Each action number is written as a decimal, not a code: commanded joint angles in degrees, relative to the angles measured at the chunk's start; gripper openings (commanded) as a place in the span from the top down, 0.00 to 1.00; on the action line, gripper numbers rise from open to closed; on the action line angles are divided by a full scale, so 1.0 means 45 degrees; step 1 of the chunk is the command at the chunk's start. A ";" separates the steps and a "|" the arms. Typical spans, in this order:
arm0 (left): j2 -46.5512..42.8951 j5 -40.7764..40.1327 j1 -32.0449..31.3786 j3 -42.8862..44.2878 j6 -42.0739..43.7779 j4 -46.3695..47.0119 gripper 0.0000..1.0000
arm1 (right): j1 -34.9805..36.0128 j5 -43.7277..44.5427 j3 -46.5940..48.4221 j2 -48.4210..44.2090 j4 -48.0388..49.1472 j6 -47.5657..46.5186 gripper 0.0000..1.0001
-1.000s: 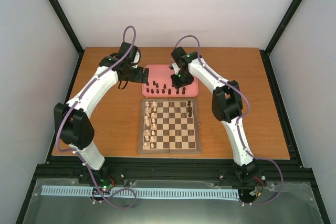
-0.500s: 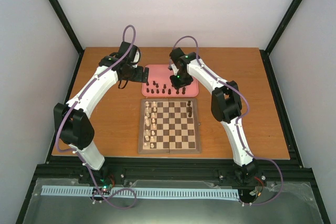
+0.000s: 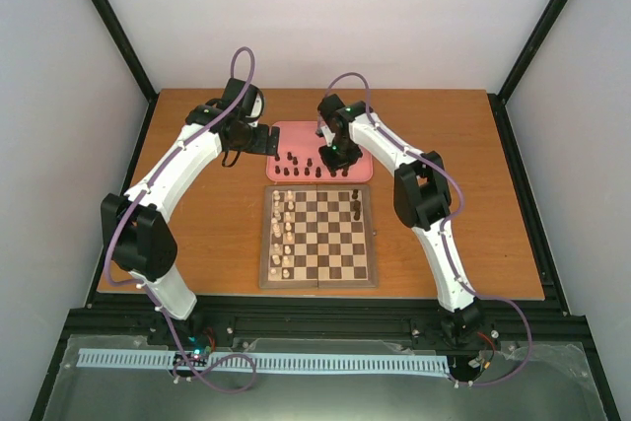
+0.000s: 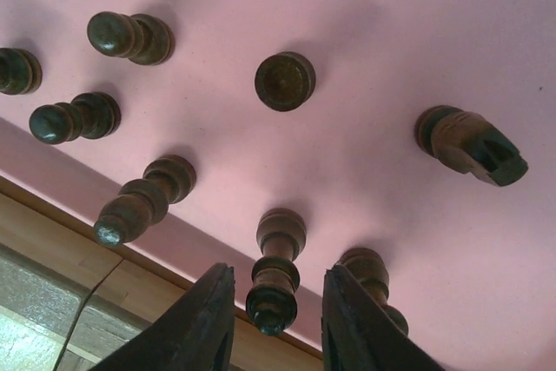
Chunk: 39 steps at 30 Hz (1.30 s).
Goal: Set up the chess pieces on the board
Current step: Pick up the chess piece from the storage box, then place the chess piece on the chessboard.
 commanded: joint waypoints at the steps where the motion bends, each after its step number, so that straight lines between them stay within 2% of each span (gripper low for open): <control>1: -0.0010 0.0086 -0.0095 0.0421 0.0164 -0.0151 0.00 | 0.0019 -0.0097 0.0393 0.0170 -0.0163 0.0044 0.71; 9: -0.0029 0.0089 -0.0090 0.0388 0.0169 -0.0151 0.00 | 0.0019 -0.0217 0.0422 0.0232 -0.0163 0.0016 0.78; 15: -0.0057 0.0071 -0.0095 0.0338 0.0160 -0.0151 0.00 | 0.0019 -0.0515 0.0510 0.0236 -0.0129 -0.0021 0.91; 19: -0.0060 0.0051 -0.0093 0.0329 0.0164 -0.0152 0.00 | 0.0019 -0.0485 0.0753 0.0128 -0.0115 0.0011 0.95; 26: -0.0079 0.0109 -0.0095 0.0365 0.0166 -0.0133 0.00 | 0.0019 0.0099 0.2362 -0.0357 -0.0621 0.0313 0.96; 30: -0.0079 0.0122 -0.0095 0.0425 0.0164 -0.0149 0.00 | 0.0036 0.0074 0.2533 -0.1156 -0.0904 0.0632 0.97; 34: -0.0120 0.0074 -0.0095 0.0428 0.0195 -0.0150 0.00 | 0.0248 0.0495 0.1469 -0.2505 -0.1419 0.0847 0.97; 39: -0.0186 0.0083 -0.0095 0.0385 0.0213 -0.0091 0.00 | 0.0429 0.1307 -0.2320 -0.5635 -0.0679 0.1497 0.97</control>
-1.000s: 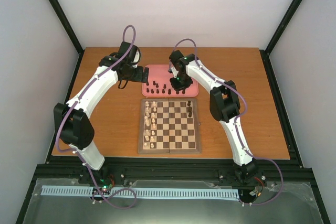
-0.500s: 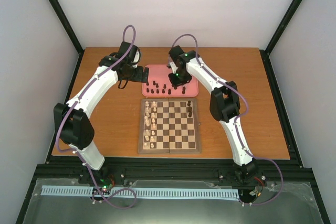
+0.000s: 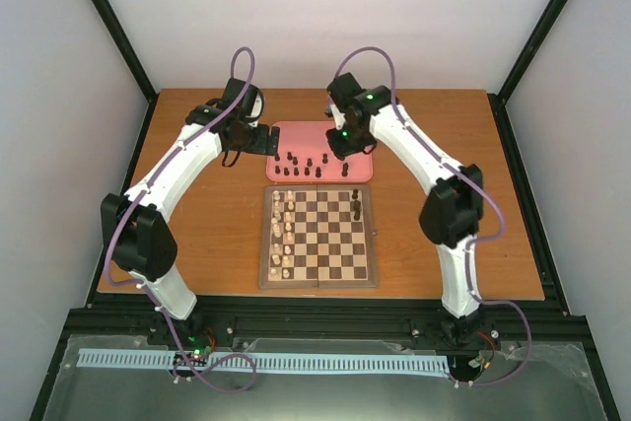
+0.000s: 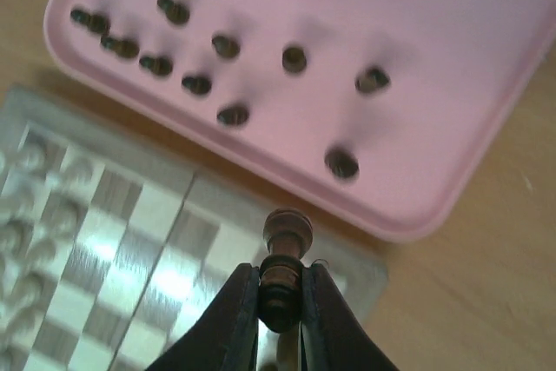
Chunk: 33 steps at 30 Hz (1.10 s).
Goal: Set up the chess pieces on the board
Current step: Place the chess piece on the chessboard.
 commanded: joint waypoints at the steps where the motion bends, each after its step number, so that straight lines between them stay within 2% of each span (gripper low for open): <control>1: -0.0198 0.0068 -0.0095 0.0387 0.0219 -0.0085 0.00 | 0.0218 0.1027 -0.2400 -0.2961 0.0046 0.0810 0.97; 10: -0.0395 0.0113 -0.0095 0.0175 0.0146 0.0024 0.00 | 0.0529 0.0707 -0.7596 -0.6976 -0.0274 0.1649 0.97; 15: -0.0526 0.0152 -0.0095 0.0077 0.0107 0.0061 0.00 | 0.1630 0.0811 -1.0756 -0.8786 0.1328 0.2733 0.97; 18: -0.0567 0.0151 -0.0095 0.0050 0.0108 0.0054 0.00 | 0.1915 0.0554 -1.2289 -0.9123 0.2746 0.3209 0.97; 23: -0.0687 0.0069 -0.0095 0.0038 0.0105 0.0013 0.00 | 0.2598 0.0809 -1.3163 -0.8846 0.4254 0.3474 0.96; 33: -0.1009 0.0010 -0.0095 -0.0191 0.0124 0.0081 0.00 | 0.2678 0.0978 -1.3392 -0.7905 0.4692 0.3505 0.96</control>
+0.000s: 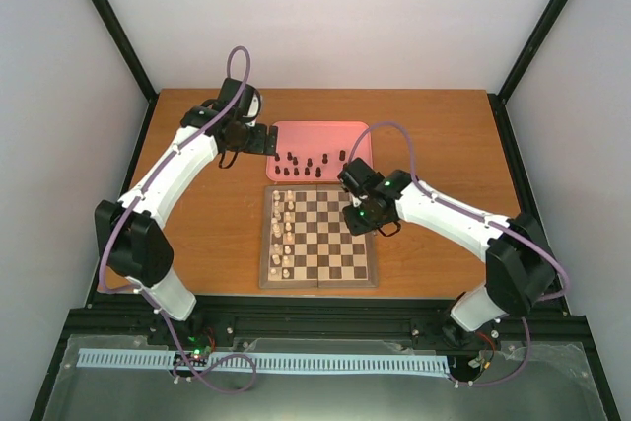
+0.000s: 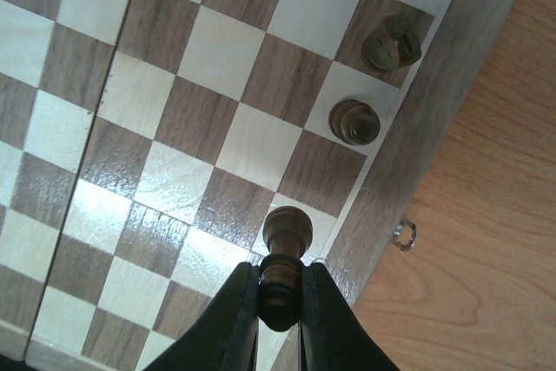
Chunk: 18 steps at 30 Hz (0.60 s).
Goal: Set up the chess pieces on the board
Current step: Place the chess piece on the chessboard.
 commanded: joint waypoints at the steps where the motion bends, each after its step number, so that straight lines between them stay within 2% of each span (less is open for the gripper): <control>1: -0.0525 -0.0073 -0.0095 -0.0028 0.0125 0.0064 0.00 | 0.0078 0.0191 -0.0046 0.0456 0.0393 0.0251 0.96; 18: -0.0718 -0.0122 -0.0095 -0.0268 0.0184 0.0140 0.00 | 0.0077 0.0959 -0.0172 0.0980 0.0693 0.0227 0.95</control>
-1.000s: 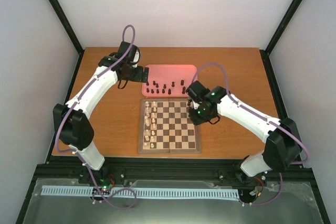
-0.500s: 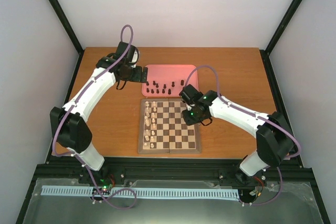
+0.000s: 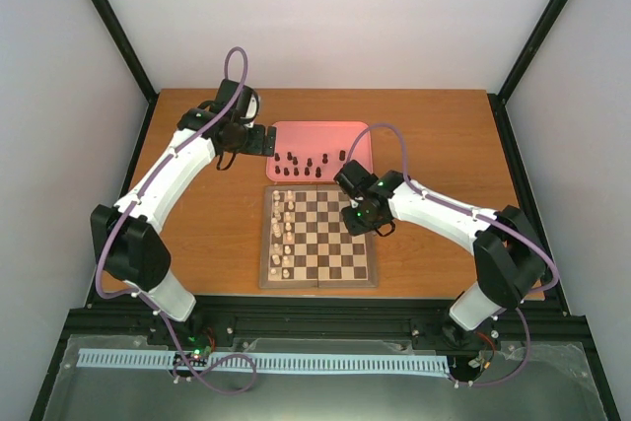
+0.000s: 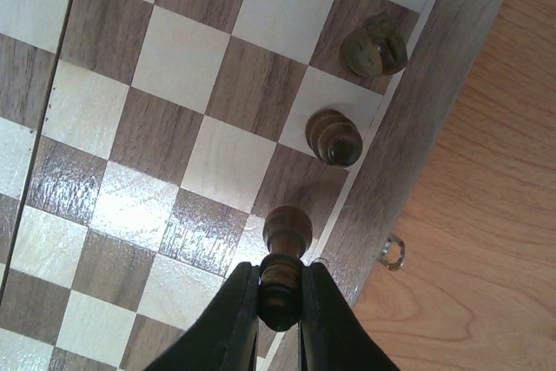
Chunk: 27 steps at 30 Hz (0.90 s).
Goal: Set up the chess pieces on the board
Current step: Place the chess piece on the chessboard.
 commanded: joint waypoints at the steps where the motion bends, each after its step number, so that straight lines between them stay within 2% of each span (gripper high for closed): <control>1: -0.0298 -0.0070 -0.0095 -0.0003 0.0179 0.0098 0.00 | 0.0078 0.0463 -0.0107 0.0108 0.0366 0.0043 0.96; 27: 0.0021 -0.0103 -0.0095 0.0189 0.0159 0.0100 0.00 | -0.0332 -0.0005 0.0005 0.0807 0.0597 -0.0420 0.93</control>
